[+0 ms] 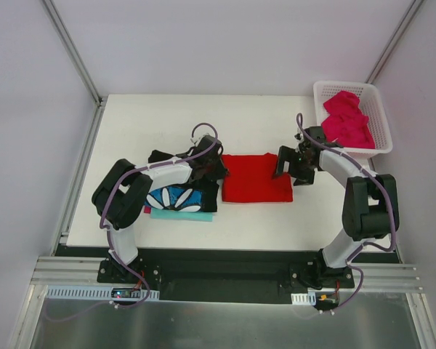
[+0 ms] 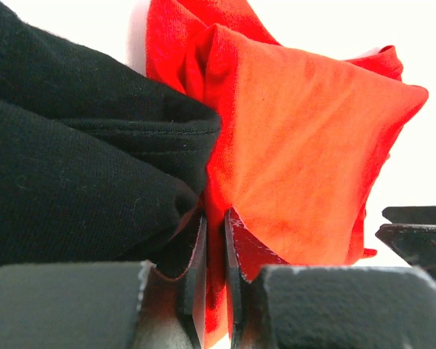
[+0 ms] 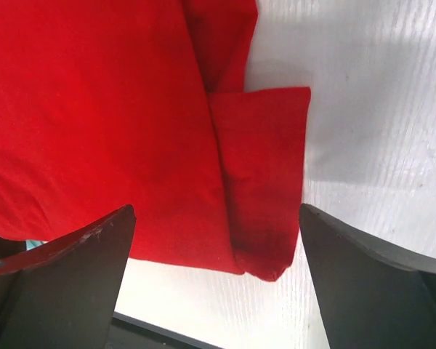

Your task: Fold and stack the t-shirts

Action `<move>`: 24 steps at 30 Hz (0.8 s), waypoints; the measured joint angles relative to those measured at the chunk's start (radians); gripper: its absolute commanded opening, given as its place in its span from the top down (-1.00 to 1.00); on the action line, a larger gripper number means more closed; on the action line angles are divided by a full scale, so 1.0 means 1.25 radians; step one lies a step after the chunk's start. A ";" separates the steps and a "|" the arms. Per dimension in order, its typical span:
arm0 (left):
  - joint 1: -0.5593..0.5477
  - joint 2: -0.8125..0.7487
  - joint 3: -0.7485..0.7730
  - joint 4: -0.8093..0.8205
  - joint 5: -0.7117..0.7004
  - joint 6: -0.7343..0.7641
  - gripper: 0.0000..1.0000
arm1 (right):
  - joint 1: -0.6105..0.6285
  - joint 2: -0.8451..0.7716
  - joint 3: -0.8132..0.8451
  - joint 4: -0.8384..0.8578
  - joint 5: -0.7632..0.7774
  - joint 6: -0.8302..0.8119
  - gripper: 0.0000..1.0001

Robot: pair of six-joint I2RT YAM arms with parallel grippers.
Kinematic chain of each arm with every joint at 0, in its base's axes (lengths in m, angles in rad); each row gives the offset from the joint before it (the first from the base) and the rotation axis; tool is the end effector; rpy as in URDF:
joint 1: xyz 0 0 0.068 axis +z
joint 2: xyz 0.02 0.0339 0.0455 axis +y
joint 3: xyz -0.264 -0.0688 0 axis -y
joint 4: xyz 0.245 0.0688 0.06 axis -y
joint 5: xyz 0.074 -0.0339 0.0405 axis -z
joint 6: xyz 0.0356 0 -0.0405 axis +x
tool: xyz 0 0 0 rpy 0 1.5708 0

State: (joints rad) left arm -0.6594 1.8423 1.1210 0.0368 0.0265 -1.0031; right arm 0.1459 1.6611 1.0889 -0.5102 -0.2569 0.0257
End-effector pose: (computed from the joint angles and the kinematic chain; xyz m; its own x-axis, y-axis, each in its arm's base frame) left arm 0.3150 -0.2454 0.1818 -0.7987 -0.4473 -0.4024 -0.0833 0.7447 -0.6622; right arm 0.3283 0.0574 0.1984 -0.8801 -0.1042 -0.4633 -0.2360 0.9426 0.2364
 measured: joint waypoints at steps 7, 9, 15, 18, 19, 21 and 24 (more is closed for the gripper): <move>0.000 0.000 0.000 0.000 0.001 0.000 1.00 | -0.073 0.002 -0.047 0.088 -0.060 0.010 -0.98; 0.000 0.000 0.000 0.000 0.001 0.000 1.00 | -0.105 0.002 -0.074 0.110 -0.074 0.015 -0.98; 0.000 0.000 0.000 0.001 0.001 0.000 1.00 | -0.192 -0.009 -0.138 0.200 -0.164 0.053 -0.98; 0.000 0.000 0.000 0.001 0.002 0.000 1.00 | -0.208 -0.010 -0.160 0.248 -0.207 0.076 -0.98; 0.000 0.000 0.000 0.001 0.003 0.000 1.00 | -0.210 -0.010 -0.162 0.254 -0.212 0.078 -0.98; 0.000 0.000 0.000 0.001 0.003 0.001 1.00 | -0.211 -0.010 -0.174 0.288 -0.231 0.088 -0.98; 0.000 0.000 0.000 0.002 0.004 0.001 1.00 | -0.211 -0.009 -0.186 0.324 -0.253 0.100 -0.98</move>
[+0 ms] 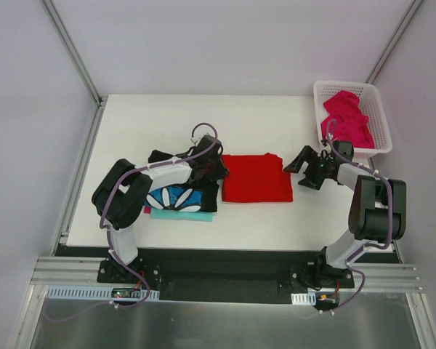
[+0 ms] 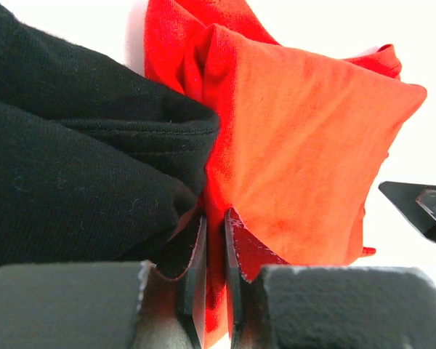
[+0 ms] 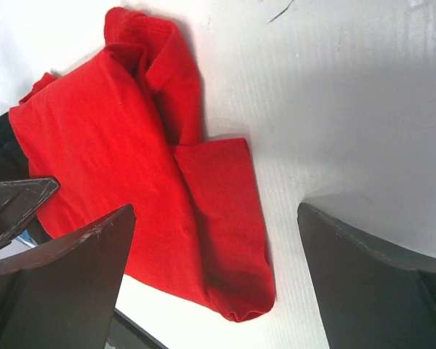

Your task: Fold and stack the t-shirts

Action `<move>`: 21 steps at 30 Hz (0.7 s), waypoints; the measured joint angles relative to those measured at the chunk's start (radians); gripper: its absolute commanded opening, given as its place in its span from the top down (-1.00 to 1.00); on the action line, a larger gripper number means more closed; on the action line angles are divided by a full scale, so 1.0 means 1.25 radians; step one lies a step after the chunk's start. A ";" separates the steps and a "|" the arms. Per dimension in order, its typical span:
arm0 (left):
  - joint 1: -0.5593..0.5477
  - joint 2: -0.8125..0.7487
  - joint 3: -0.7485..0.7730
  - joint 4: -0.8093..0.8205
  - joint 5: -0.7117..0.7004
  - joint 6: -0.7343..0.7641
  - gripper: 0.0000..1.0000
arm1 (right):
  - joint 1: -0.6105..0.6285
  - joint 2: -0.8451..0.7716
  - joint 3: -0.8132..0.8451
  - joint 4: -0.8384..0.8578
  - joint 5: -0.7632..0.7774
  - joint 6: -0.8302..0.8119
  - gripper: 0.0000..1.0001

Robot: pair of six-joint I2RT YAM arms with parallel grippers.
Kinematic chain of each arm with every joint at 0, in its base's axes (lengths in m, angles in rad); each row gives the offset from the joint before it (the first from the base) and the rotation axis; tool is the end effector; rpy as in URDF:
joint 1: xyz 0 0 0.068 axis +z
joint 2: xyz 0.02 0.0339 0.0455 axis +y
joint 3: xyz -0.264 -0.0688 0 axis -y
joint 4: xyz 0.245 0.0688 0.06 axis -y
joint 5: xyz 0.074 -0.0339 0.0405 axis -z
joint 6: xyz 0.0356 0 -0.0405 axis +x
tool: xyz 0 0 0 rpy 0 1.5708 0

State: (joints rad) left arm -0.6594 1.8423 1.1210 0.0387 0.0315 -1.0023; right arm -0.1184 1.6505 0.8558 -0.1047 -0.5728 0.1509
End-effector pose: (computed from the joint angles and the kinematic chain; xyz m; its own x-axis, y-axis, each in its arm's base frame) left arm 0.3150 -0.2456 0.1820 -0.8007 -0.4450 -0.4010 -0.0801 0.7429 -0.6646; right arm 0.3201 -0.0187 0.1625 -0.8040 0.2229 -0.5512 -0.1160 0.8505 0.5130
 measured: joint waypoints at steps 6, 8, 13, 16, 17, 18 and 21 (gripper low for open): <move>0.000 0.000 0.000 0.000 0.007 0.000 1.00 | -0.003 0.007 -0.007 0.031 -0.032 0.005 -0.98; 0.000 0.000 0.000 0.000 0.009 0.000 1.00 | -0.003 0.012 -0.007 0.038 -0.047 0.006 -0.98; 0.000 0.000 0.000 0.000 0.010 0.000 1.00 | -0.004 0.028 -0.007 0.044 -0.099 0.028 -0.98; 0.000 0.000 0.000 0.000 0.010 0.000 1.00 | -0.006 0.038 -0.007 0.050 -0.128 0.045 -0.98; 0.000 0.000 0.000 0.000 0.010 0.000 1.00 | -0.007 0.040 -0.007 0.051 -0.133 0.048 -0.98; 0.000 0.000 0.000 0.000 0.010 0.000 1.00 | -0.009 0.041 -0.007 0.051 -0.136 0.050 -0.98; 0.000 0.000 0.000 0.000 0.010 0.000 1.00 | -0.009 0.041 -0.007 0.048 -0.136 0.049 -0.98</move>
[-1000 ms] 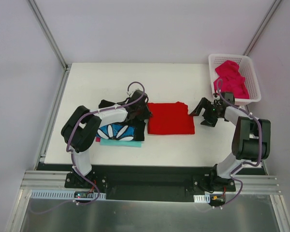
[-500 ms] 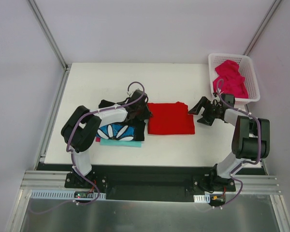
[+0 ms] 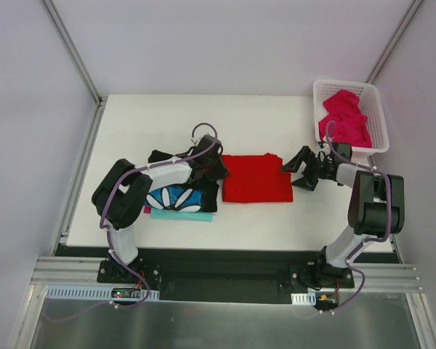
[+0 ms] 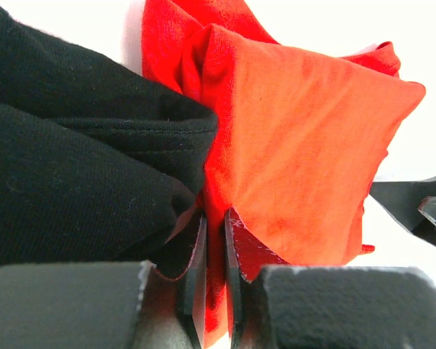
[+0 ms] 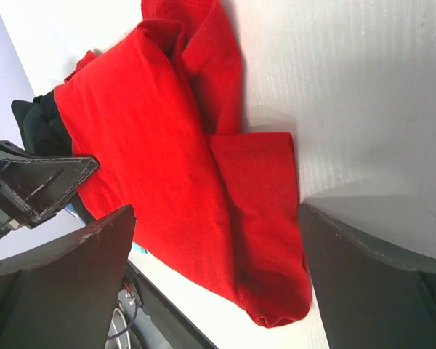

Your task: Fold and stack the t-shirts

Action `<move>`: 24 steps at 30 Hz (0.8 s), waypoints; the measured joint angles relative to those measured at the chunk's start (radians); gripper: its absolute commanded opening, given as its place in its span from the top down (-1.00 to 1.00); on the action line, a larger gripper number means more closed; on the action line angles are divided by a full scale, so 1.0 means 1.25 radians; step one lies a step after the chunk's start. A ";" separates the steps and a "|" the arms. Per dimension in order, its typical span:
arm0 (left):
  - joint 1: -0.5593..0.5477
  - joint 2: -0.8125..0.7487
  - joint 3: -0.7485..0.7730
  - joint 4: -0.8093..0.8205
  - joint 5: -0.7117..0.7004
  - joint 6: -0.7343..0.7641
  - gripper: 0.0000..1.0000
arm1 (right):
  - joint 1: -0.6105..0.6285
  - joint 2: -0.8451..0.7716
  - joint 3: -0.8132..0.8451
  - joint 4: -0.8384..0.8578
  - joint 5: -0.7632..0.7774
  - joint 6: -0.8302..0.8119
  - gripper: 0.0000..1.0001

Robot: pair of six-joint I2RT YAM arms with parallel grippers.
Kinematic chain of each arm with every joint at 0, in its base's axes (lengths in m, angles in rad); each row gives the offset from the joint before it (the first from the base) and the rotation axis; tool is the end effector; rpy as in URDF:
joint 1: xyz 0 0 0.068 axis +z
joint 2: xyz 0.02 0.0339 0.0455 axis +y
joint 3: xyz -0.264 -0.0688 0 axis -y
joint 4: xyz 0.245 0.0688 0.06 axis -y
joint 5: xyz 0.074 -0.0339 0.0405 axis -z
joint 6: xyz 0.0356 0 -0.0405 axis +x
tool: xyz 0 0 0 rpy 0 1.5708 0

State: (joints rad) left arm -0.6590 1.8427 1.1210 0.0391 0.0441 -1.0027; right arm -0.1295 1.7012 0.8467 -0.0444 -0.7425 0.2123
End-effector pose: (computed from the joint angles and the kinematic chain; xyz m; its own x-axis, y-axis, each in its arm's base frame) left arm 0.3149 -0.2458 0.1819 -0.8068 -0.4403 -0.3940 -0.0767 0.7393 -0.6690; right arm 0.3232 -0.0178 0.1514 -0.8266 0.2642 -0.4970 -0.1514 0.7460 0.6484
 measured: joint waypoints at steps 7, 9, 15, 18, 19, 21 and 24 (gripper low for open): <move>0.000 0.000 0.000 0.000 0.000 0.000 1.00 | -0.006 -0.001 -0.002 -0.006 -0.011 0.007 -0.98; 0.000 0.000 0.000 0.000 0.000 0.000 1.00 | -0.009 0.001 -0.008 0.004 -0.020 0.017 -0.98; 0.000 0.000 0.000 0.000 0.000 0.000 1.00 | -0.012 0.009 -0.025 0.046 -0.051 0.043 -0.98; 0.000 0.000 0.000 0.000 0.000 0.000 1.00 | -0.012 0.009 -0.033 0.057 -0.060 0.049 -0.98; 0.000 0.000 0.000 0.000 0.000 0.000 1.00 | -0.012 0.009 -0.034 0.058 -0.062 0.051 -0.98; 0.000 0.000 0.000 0.000 0.000 0.000 1.00 | -0.011 0.009 -0.035 0.060 -0.065 0.052 -0.98; 0.000 0.000 0.000 0.000 0.000 0.000 1.00 | -0.005 0.009 -0.035 0.060 -0.066 0.052 -0.98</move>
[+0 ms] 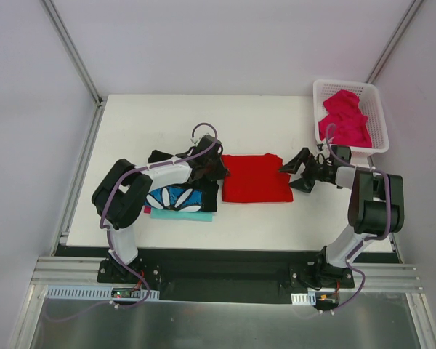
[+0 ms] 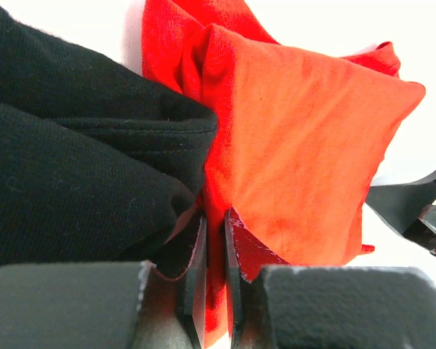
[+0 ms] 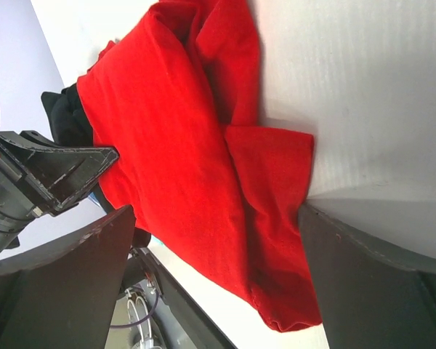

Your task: Fold and stack the t-shirts

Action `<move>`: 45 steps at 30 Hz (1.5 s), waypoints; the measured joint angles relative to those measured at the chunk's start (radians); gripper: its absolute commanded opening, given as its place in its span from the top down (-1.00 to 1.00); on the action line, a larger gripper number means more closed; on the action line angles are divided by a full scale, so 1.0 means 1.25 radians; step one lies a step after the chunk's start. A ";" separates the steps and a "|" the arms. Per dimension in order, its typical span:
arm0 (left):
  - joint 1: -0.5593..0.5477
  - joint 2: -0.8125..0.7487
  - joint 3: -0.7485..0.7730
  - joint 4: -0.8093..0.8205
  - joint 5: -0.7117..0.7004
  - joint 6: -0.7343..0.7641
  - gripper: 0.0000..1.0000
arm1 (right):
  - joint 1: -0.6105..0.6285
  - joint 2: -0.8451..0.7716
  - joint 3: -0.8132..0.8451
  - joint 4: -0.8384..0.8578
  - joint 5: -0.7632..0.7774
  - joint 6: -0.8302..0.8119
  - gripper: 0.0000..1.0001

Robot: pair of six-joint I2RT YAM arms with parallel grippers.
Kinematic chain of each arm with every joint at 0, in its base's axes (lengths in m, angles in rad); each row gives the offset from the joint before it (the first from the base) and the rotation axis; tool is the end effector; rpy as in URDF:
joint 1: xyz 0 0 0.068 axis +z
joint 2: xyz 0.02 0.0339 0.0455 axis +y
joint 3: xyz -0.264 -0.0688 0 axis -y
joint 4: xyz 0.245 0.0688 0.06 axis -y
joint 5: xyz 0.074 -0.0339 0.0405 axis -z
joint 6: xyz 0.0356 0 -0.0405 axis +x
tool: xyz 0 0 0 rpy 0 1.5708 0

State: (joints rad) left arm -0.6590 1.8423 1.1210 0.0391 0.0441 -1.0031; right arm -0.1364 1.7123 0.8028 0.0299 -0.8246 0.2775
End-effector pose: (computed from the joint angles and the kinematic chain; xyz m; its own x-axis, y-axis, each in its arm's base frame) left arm 0.3148 -0.2458 0.1820 -0.8066 -0.4407 -0.3939 -0.0768 0.7389 -0.6694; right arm 0.3182 -0.0173 0.1427 -0.8359 0.3024 -0.4581 -0.1481 0.6793 0.7187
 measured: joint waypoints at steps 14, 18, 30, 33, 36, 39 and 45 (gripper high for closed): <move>0.000 0.000 0.000 0.000 0.006 0.001 1.00 | 0.083 0.000 0.017 -0.053 0.011 -0.029 -0.93; 0.000 0.000 0.000 0.000 0.006 0.001 1.00 | 0.085 0.000 0.017 -0.055 0.011 -0.035 -0.81; 0.000 0.000 0.000 0.000 0.007 0.001 1.00 | 0.097 0.012 0.020 -0.050 0.020 -0.025 -0.62; 0.000 0.000 0.000 0.000 0.007 0.001 1.00 | 0.109 0.020 0.026 -0.044 0.021 -0.016 -0.50; 0.000 0.000 0.000 0.000 0.007 0.002 1.00 | 0.124 0.029 0.030 -0.038 0.027 -0.013 -0.12; 0.000 0.000 0.000 0.000 0.007 0.002 1.00 | 0.129 0.040 0.030 -0.037 0.044 -0.012 0.27; 0.000 0.000 0.000 0.000 0.008 0.003 1.00 | 0.130 0.051 0.029 -0.040 0.067 -0.013 0.50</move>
State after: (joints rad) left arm -0.6590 1.8423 1.1210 0.0391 0.0536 -0.9997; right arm 0.0261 1.7760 0.8391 -0.0196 -0.7403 0.2611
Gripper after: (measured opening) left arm 0.078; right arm 0.267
